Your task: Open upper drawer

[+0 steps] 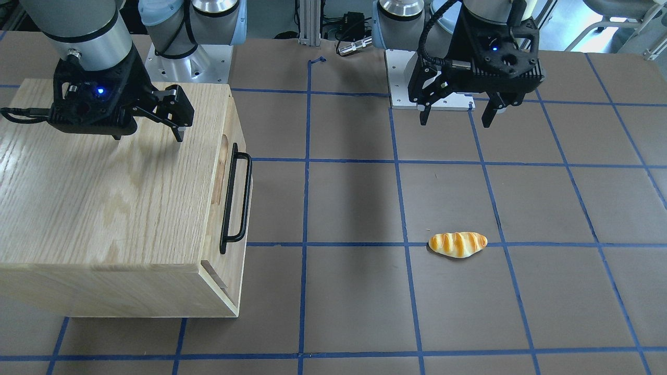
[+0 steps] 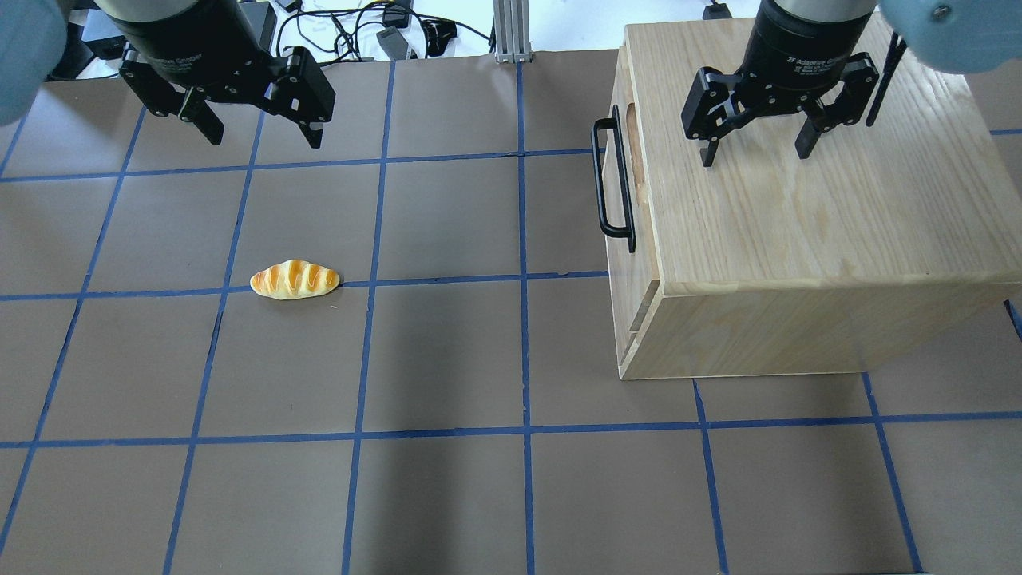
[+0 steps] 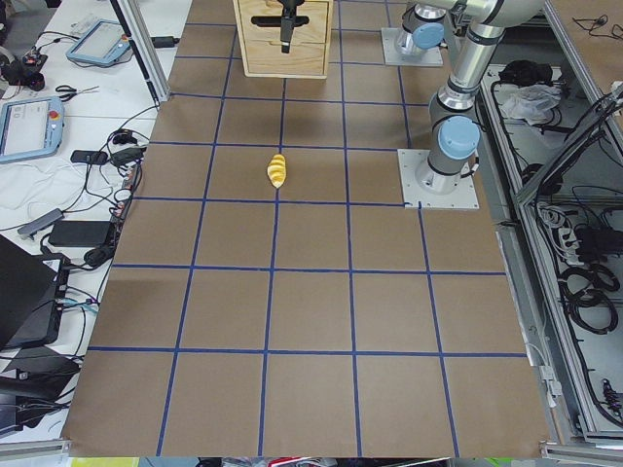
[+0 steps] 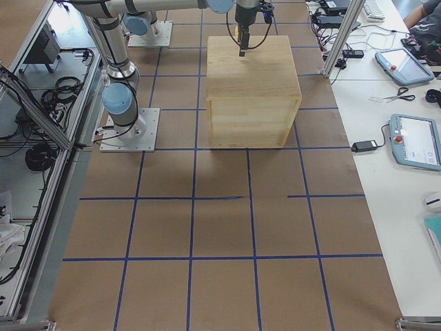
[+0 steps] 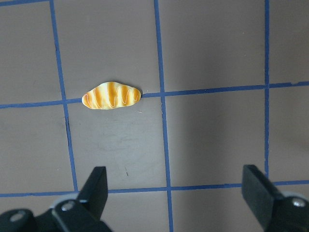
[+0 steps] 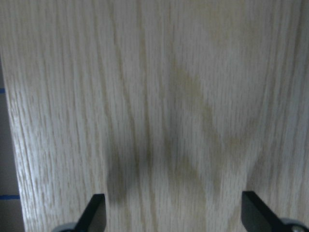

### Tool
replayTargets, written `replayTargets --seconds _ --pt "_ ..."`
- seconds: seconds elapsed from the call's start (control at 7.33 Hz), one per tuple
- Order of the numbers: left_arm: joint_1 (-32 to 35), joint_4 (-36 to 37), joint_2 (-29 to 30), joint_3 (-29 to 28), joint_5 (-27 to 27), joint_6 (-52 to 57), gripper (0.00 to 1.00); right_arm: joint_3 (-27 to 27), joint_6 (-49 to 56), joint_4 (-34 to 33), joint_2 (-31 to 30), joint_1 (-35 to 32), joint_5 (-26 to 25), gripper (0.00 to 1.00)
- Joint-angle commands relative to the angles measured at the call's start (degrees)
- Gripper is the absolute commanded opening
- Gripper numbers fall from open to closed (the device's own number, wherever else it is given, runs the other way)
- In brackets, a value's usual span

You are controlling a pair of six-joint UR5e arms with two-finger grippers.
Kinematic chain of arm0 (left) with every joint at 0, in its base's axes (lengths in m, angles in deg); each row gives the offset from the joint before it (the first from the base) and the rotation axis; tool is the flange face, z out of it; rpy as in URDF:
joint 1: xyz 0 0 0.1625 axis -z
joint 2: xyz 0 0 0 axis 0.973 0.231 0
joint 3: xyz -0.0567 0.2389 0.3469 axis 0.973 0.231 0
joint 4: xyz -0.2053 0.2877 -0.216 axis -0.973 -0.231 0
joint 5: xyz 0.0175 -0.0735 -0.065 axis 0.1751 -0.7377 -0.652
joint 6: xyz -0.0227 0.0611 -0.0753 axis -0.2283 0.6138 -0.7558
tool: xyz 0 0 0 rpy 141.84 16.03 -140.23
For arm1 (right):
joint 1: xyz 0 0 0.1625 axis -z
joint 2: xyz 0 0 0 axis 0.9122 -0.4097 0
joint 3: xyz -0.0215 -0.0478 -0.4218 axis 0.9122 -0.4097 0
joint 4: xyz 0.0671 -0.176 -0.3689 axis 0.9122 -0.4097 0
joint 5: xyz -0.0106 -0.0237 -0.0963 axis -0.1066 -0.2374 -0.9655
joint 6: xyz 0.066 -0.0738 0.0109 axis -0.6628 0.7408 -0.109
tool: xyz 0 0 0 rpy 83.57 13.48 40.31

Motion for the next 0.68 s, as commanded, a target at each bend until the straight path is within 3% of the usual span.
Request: replayTargets --seconds 0.0,0.55 --pt "0.0 0.0 0.2 0.0 0.0 -0.1 1.0 0.0 0.0 0.0 0.0 0.0 0.0 1.0" --pt "0.0 0.1 0.5 0.2 -1.9 -0.7 1.0 0.0 0.0 0.0 0.0 0.0 0.0 1.0"
